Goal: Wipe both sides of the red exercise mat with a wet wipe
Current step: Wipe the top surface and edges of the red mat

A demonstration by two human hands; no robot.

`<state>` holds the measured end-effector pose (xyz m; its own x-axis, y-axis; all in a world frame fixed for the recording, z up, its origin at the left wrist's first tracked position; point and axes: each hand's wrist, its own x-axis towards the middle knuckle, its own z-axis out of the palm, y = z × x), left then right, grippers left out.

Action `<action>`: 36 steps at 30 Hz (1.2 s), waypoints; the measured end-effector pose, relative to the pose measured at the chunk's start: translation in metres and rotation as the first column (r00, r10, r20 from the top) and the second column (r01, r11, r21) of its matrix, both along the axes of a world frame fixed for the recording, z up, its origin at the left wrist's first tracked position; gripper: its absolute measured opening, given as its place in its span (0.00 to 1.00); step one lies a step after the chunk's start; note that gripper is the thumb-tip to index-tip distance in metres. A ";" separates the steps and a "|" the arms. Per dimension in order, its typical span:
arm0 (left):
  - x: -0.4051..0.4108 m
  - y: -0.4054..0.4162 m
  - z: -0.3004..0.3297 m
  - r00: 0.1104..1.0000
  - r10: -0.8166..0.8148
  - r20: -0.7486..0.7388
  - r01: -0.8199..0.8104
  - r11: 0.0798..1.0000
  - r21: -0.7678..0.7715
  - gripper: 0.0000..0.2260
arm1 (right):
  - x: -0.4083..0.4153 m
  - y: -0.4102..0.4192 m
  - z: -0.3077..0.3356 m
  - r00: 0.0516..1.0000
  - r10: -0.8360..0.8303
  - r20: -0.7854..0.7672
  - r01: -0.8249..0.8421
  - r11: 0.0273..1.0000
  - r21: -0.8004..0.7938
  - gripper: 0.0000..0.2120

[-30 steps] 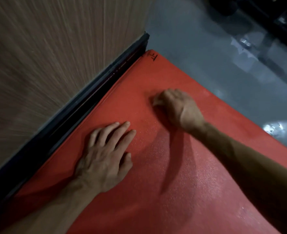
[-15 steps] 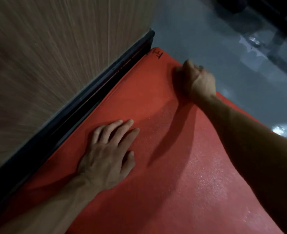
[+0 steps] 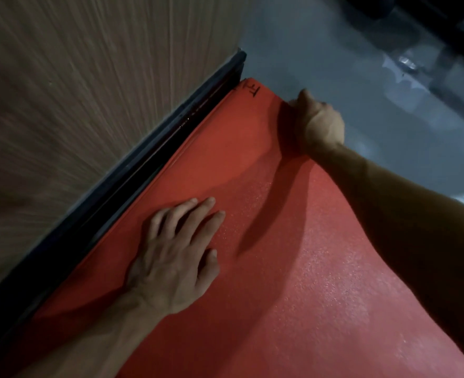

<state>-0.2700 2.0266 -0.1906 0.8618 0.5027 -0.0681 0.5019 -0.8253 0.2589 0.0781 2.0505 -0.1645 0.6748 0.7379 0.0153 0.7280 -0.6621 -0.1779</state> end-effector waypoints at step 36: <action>0.001 0.001 -0.002 1.000 -0.006 -0.008 0.006 1.000 0.003 0.29 | -0.013 0.103 -0.015 0.914 -0.052 -0.403 0.162 0.956 0.245 0.14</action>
<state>-0.2686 2.0275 -0.1922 0.8641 0.4979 -0.0734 0.4991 -0.8289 0.2525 0.0648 2.1537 -0.1797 0.7421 0.6658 -0.0779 0.4912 -0.6191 -0.6127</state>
